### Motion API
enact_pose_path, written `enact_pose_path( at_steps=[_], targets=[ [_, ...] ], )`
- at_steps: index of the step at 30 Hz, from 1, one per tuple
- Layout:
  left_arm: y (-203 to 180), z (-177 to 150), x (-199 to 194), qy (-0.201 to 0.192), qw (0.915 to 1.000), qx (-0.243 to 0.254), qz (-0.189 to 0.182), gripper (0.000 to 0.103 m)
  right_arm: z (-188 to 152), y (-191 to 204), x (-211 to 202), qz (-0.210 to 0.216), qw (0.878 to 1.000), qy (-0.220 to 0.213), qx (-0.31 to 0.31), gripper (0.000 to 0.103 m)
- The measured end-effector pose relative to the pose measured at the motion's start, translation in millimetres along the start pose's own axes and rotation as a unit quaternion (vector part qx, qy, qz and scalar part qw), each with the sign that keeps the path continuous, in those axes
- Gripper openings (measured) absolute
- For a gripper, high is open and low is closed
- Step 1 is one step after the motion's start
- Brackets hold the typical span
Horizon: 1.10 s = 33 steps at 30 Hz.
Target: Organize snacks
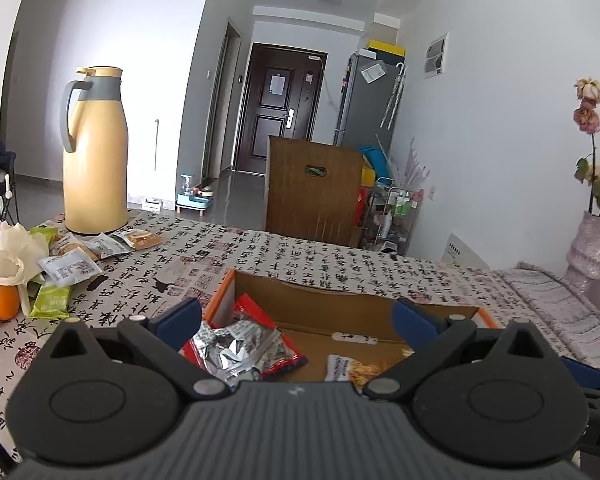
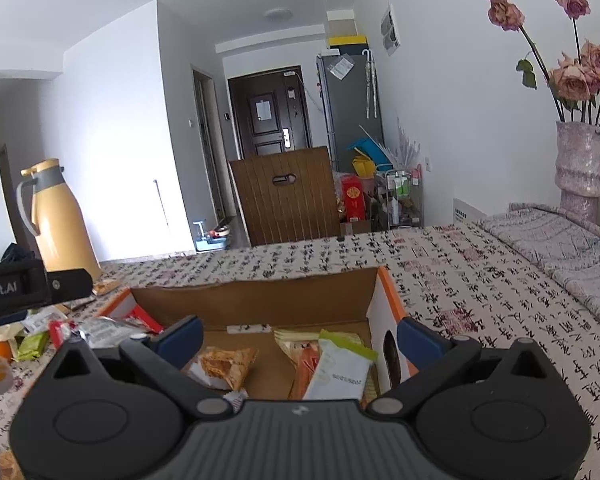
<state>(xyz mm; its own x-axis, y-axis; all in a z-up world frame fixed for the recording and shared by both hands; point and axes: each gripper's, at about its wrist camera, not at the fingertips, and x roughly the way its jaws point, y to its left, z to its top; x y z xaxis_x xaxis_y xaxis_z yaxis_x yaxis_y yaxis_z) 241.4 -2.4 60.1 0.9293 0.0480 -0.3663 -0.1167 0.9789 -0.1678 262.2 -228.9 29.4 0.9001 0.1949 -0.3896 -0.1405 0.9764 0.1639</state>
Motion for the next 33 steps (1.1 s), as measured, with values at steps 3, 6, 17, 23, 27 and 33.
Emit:
enact_pose_path(
  at_steps=[3, 6, 17, 23, 27, 33],
  targets=[
    [-0.8, 3.6, -10.2, -0.005, 1.0, 0.0, -0.003, 0.103, 4.5, 3.8, -10.4, 0.002, 1.0, -0.01, -0.007, 0.103],
    [-0.2, 6.1, -22.0, -0.01, 0.9999, 0.002, -0.005, 0.103, 6.9, 6.6, -21.3, 0.003, 1.0, -0.018, -0.012, 0.103],
    [9.7, 1.9, -62.0, -0.017, 0.9998, 0.008, -0.009, 0.103, 0.8, 3.0, -61.5, -0.004, 0.999, -0.028, -0.021, 0.103],
    [15.3, -8.9, -82.6, -0.013, 0.9998, 0.014, -0.011, 0.103, -10.7, -2.3, -83.6, -0.006, 0.999, -0.025, -0.024, 0.103],
    [20.8, -17.9, -94.7, -0.009, 0.9998, 0.016, -0.012, 0.103, -22.1, -5.6, -95.9, -0.007, 0.999, -0.019, -0.026, 0.103],
    [30.8, -33.6, -112.0, -0.001, 0.9997, 0.017, -0.015, 0.103, -40.8, -12.7, -114.8, -0.009, 1.0, -0.007, -0.024, 0.103]
  ],
)
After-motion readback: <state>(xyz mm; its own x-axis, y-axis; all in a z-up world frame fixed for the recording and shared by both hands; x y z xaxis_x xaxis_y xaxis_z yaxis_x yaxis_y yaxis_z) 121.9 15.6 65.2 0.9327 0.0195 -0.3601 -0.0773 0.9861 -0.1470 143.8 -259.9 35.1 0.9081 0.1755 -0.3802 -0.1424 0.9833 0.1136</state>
